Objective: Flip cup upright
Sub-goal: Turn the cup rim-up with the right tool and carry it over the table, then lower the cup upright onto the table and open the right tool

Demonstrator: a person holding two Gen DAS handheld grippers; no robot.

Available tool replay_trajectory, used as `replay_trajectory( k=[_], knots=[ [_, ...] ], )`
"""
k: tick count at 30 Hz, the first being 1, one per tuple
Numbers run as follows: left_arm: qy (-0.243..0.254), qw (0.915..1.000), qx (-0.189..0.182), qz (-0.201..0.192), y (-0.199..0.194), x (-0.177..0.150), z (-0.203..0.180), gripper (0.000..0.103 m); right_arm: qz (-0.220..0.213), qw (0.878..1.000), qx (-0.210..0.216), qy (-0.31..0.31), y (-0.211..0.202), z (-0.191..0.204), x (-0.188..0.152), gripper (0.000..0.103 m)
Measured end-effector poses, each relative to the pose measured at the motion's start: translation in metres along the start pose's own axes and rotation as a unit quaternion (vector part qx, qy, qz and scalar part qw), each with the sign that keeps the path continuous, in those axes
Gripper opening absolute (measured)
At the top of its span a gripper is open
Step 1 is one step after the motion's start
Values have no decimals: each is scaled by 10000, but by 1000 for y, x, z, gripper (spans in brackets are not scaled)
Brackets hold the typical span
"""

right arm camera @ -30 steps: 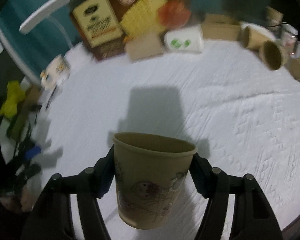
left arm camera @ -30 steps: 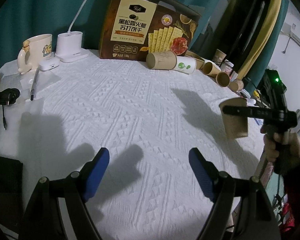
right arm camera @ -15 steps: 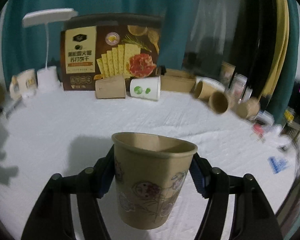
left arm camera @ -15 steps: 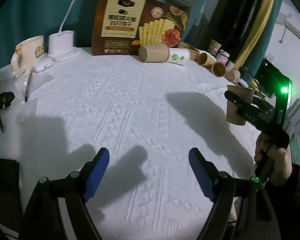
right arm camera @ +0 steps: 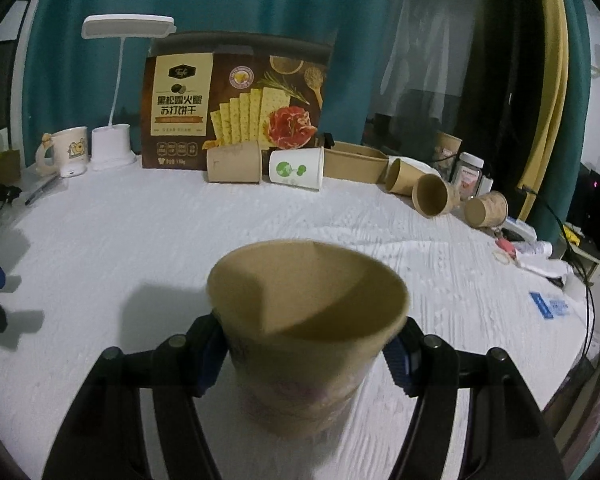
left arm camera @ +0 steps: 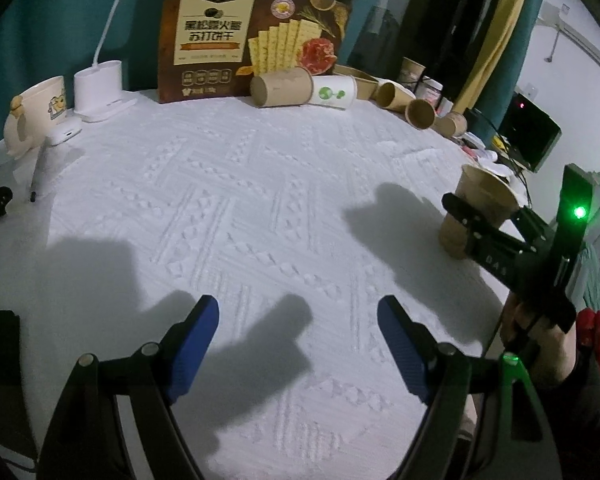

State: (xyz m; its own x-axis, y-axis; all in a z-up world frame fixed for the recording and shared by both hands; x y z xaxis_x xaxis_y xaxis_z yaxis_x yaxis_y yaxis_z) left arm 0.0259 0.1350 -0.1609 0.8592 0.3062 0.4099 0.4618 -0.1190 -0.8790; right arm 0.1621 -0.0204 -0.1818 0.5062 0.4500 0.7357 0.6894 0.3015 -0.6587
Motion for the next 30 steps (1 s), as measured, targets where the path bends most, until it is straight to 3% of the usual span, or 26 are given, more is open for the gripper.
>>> replay_trajectory(
  k=[11,23,30],
  knots=[
    [206,9998,-32,6,2,-13,-19,82,239,9996,156,76,-7,2,-31,64],
    [406,9991,52,-98,-5,-23,-37,82,660,9943,693,477,-26,-5,-64,65],
    [598,9982,51,-68,-2,-25,-50,82,916,9908,685,727,-43,-19,-90,65]
  ],
)
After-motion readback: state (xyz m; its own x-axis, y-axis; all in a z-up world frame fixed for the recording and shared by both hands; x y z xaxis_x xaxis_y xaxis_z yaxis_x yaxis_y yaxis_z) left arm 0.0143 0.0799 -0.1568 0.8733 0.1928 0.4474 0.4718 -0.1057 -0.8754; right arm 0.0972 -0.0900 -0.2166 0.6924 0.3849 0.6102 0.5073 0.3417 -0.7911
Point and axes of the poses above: each gripper's, at about its wrist camera, not at the fingertips, and y roughly the way its jaws point, z to its left, x to its top, the point moved 7 cm from there along y, roughly the way its jaws point, and after that the axes turned 15 degrees about z, right-handed, at the moved point
